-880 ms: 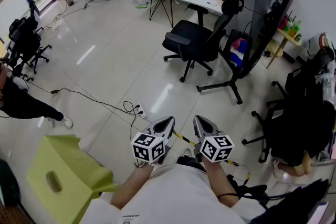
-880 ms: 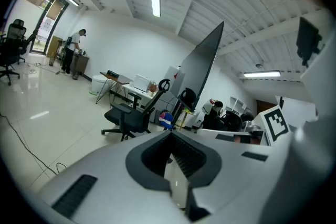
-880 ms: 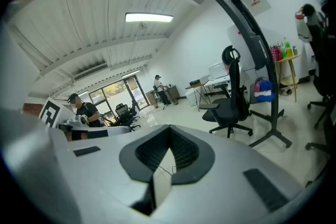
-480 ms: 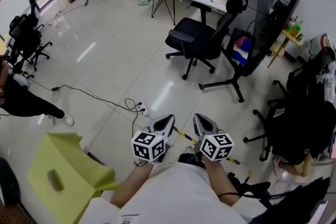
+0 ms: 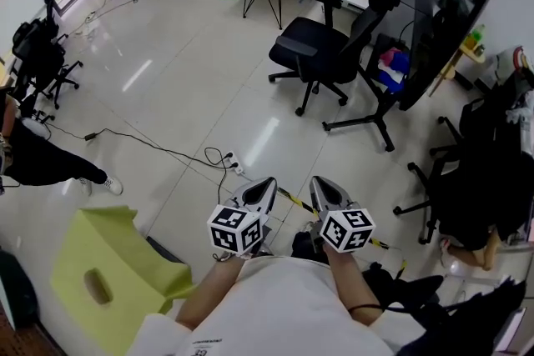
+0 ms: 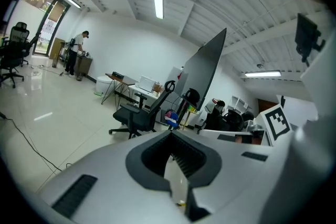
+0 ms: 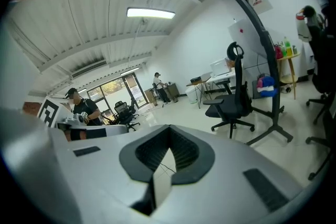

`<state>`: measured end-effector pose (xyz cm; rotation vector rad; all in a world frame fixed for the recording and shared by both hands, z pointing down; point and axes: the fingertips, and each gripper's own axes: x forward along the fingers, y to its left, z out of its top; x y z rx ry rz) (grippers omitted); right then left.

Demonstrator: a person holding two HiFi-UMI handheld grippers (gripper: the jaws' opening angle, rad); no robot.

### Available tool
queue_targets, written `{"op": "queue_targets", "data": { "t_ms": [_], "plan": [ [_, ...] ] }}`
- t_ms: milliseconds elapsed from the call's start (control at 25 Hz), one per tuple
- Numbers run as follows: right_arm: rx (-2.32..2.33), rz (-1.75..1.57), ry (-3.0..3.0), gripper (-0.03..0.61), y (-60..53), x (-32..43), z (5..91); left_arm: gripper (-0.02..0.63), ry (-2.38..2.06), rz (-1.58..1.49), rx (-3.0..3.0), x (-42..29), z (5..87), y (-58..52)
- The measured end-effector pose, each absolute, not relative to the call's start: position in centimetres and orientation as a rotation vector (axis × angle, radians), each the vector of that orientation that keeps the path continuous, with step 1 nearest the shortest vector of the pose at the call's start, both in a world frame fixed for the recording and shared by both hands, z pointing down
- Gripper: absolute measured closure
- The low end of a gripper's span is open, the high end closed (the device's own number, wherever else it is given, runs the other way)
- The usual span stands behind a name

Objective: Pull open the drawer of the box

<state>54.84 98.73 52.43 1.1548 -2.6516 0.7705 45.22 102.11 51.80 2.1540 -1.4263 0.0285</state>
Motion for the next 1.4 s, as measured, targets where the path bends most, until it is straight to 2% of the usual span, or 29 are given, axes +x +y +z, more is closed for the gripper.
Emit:
{"op": "queue_targets", "data": {
  "t_ms": [360, 1040, 1400],
  "plan": [
    [1.187, 0.797, -2.612, 0.592, 98.9, 54.1, 53.8, 0.612, -1.399, 0.078, 2.152, 44.2, 53.4, 101.5],
    [1.117, 0.797, -2.691, 0.592, 82.8, 53.3, 52.8, 0.612, -1.464, 0.081, 2.146, 43.9, 52.2, 86.2],
    [1.103, 0.758, -2.697, 0.592, 78.0, 53.9, 53.3, 0.612, -1.5, 0.052, 2.131, 44.0, 52.7, 81.6]
  ]
}}
